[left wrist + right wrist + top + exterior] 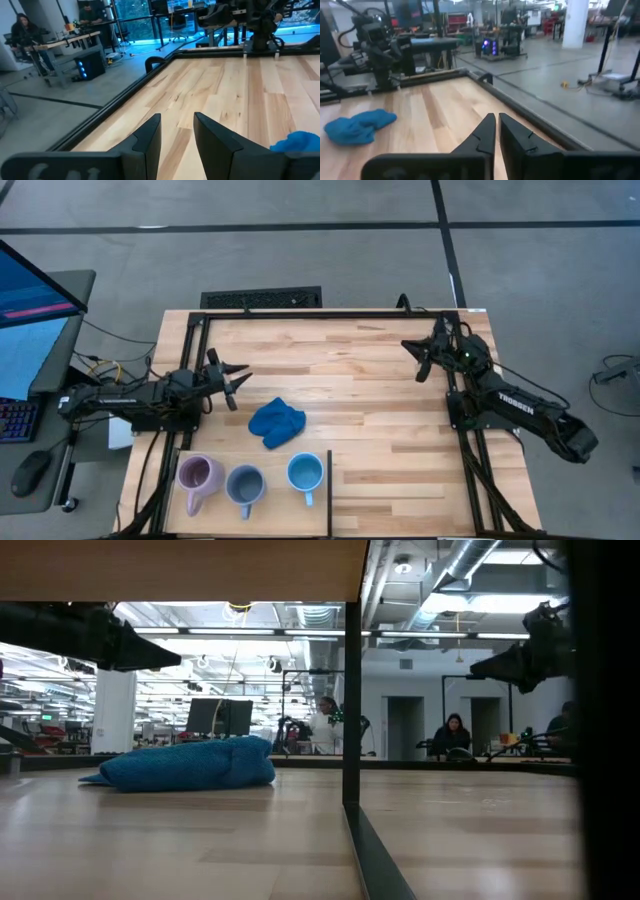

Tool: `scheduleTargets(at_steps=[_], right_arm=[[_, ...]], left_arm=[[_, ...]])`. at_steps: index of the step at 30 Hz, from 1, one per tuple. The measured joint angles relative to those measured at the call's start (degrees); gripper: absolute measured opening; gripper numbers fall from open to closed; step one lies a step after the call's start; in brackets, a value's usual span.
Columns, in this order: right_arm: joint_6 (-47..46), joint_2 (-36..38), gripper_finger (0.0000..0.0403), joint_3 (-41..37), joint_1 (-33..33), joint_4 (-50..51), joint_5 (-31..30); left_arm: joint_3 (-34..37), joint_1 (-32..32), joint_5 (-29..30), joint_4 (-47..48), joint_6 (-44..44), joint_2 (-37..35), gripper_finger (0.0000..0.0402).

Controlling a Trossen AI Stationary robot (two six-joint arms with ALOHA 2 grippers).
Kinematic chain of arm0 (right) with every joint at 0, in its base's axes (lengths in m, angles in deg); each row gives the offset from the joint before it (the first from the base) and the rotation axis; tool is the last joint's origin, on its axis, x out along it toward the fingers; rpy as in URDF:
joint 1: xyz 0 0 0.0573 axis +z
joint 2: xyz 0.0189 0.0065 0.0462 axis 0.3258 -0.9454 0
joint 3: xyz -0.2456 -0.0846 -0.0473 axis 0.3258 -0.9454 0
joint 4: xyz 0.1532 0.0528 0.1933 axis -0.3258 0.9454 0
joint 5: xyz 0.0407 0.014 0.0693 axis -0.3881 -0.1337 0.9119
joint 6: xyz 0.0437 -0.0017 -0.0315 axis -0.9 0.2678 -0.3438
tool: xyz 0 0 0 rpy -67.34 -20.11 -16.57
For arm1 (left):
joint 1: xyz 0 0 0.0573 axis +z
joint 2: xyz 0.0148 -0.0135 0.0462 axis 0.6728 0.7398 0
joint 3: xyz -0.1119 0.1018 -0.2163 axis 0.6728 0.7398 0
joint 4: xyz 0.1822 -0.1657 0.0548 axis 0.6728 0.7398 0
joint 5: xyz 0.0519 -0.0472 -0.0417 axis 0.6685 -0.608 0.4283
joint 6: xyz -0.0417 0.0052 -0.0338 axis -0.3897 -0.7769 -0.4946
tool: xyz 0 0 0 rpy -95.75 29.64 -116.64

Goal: Stack small to large cups/mugs on shelf
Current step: Return to Home Position

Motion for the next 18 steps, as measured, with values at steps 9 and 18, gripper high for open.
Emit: scheduleTargets(at_steps=[9,18], right_arm=[[-3.85,3.79,0.0014,0.07,-0.28,-3.26,6.5],[-5.53,13.13,0.0014,0.07,-0.19,-1.3,8.09]], left_arm=[[0.04,0.97,-0.08,0.0,-0.15,0.0,0.0108],[0.07,0.99,-0.5,-4.95,3.25,0.0,0.0108]])
